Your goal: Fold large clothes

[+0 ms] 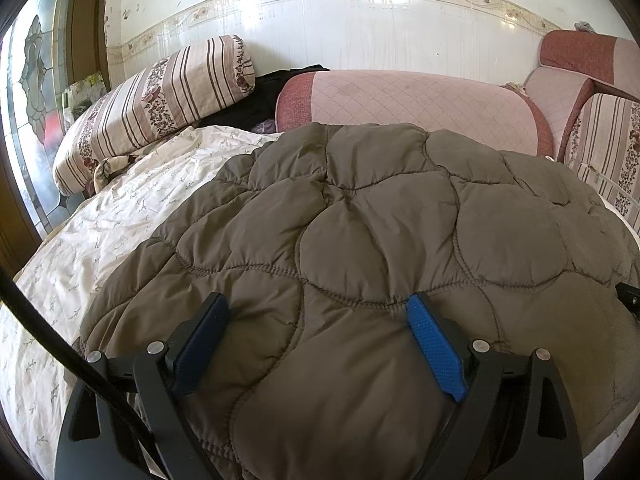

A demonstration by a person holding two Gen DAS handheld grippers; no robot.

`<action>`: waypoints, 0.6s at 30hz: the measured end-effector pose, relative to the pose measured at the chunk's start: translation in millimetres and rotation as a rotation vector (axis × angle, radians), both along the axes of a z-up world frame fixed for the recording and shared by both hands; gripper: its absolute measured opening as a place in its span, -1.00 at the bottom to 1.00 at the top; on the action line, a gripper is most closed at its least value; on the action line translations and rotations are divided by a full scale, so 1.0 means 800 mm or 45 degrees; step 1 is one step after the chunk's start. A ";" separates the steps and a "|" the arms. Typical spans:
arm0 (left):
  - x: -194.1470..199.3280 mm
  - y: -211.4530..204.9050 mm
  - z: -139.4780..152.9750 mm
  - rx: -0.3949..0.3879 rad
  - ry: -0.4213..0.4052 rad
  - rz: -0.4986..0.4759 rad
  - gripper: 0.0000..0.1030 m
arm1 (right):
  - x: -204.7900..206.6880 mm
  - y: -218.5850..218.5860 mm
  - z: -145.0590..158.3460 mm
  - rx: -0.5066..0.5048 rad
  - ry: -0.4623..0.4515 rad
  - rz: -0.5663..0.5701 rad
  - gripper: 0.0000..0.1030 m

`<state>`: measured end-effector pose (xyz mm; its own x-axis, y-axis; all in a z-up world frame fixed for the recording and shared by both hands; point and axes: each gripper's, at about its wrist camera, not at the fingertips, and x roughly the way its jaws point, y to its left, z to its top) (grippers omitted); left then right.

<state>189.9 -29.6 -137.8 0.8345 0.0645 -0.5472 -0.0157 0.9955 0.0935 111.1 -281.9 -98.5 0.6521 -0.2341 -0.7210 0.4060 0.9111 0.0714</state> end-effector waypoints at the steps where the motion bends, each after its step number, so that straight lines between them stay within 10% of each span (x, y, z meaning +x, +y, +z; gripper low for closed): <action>1: 0.000 0.000 0.000 0.000 0.000 0.000 0.77 | 0.000 0.000 0.000 0.002 -0.003 -0.001 0.51; 18: -0.003 0.003 -0.002 0.000 -0.009 0.017 0.81 | -0.037 0.060 0.023 -0.166 -0.154 0.172 0.51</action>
